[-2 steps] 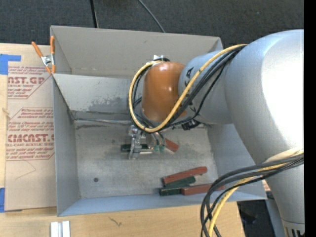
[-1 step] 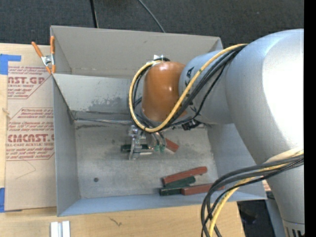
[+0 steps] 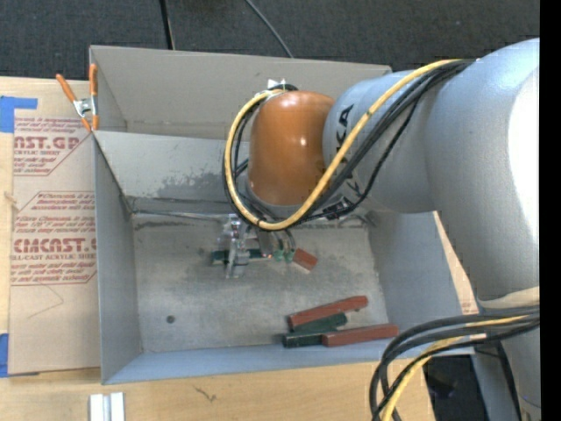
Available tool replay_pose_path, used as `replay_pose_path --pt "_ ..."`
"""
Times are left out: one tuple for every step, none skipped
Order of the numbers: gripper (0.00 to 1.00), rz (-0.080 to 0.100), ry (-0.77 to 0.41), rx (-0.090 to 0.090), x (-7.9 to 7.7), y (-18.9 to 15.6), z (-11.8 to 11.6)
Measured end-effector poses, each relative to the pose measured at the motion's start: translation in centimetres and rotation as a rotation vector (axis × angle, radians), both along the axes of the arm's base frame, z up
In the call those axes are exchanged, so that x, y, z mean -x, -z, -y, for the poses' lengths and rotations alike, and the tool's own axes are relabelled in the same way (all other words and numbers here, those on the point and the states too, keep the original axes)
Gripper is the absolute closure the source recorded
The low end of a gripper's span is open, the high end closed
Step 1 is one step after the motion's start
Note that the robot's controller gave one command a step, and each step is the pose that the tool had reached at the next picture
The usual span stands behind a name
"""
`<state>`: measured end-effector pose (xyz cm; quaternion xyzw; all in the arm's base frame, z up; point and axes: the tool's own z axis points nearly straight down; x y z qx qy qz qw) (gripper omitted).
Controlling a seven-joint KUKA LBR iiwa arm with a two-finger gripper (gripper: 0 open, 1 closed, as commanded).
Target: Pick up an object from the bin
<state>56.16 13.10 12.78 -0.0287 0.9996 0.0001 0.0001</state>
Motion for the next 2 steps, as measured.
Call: replay_pose_path --pt "1.0 -0.004 -0.003 0.001 0.2 -5.2 -0.2" --pt "1.0 0.008 -0.021 -0.002 -1.4 -8.6 -0.4"
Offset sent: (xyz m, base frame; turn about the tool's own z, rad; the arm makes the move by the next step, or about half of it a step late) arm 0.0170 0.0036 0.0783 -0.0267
